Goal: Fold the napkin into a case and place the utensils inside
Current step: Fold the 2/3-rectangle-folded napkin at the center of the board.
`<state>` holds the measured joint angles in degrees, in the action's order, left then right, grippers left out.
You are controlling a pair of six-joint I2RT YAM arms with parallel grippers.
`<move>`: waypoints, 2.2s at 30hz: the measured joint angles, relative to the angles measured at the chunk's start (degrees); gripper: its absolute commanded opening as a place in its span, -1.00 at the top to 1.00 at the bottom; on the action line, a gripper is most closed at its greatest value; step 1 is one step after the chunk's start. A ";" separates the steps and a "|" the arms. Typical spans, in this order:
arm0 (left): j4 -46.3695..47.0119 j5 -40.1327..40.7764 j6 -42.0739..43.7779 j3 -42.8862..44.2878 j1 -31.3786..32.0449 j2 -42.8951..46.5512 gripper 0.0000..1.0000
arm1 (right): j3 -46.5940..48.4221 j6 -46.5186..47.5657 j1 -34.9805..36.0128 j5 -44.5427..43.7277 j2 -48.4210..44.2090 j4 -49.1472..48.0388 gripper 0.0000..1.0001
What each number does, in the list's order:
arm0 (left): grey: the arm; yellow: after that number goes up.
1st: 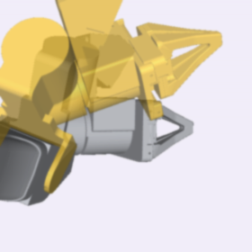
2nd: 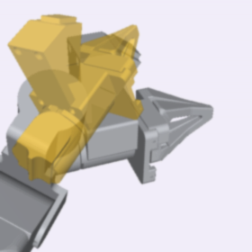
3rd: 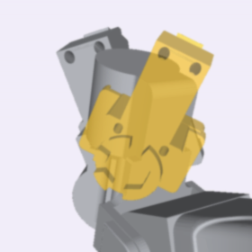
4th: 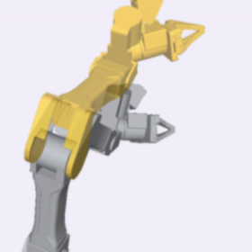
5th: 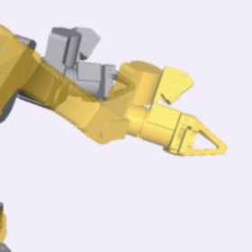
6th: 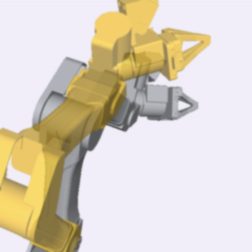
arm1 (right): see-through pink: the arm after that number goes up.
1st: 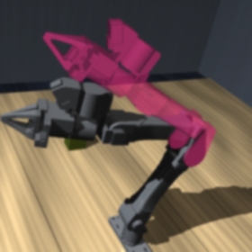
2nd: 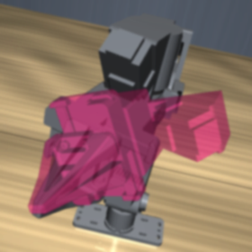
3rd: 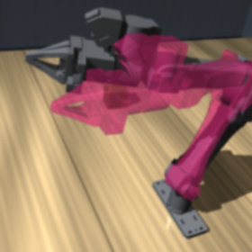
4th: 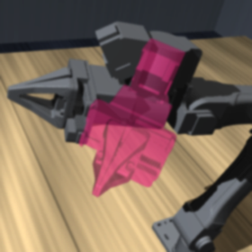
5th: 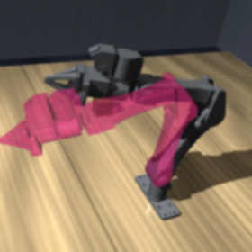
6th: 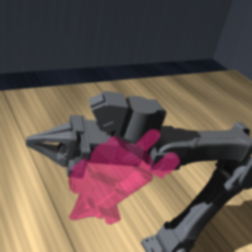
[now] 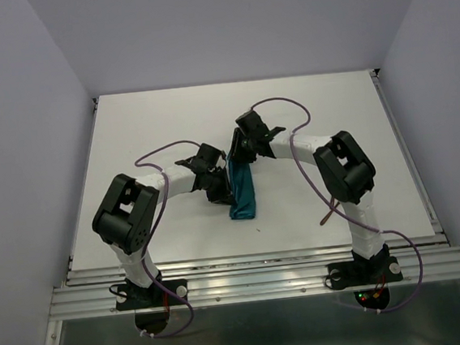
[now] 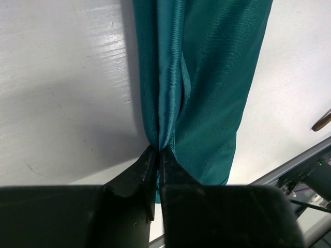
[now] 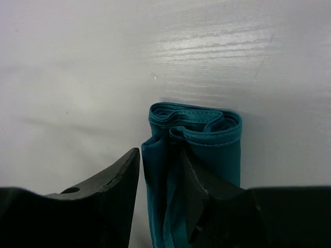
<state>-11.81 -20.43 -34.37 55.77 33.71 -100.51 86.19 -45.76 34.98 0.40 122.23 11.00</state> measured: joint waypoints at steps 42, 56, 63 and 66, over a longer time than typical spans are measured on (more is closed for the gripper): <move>6.08 -1.01 -12.41 -5.09 2.60 2.36 1.00 | -32.81 1.09 6.25 11.06 -29.31 0.98 0.79; 6.45 -0.42 -14.97 -6.64 2.69 3.69 0.51 | -34.16 0.61 8.94 11.43 -24.02 -0.28 0.85; 5.29 0.28 -13.77 -7.67 2.69 5.90 0.31 | -34.16 1.62 8.81 12.31 -23.15 -2.27 0.86; 3.61 1.62 -12.55 -7.76 2.69 8.02 0.31 | -34.16 3.21 8.96 12.28 -23.15 -2.49 0.87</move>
<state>-8.21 -18.81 -46.92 48.01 36.40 -92.49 52.03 -42.54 43.94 12.69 99.09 8.51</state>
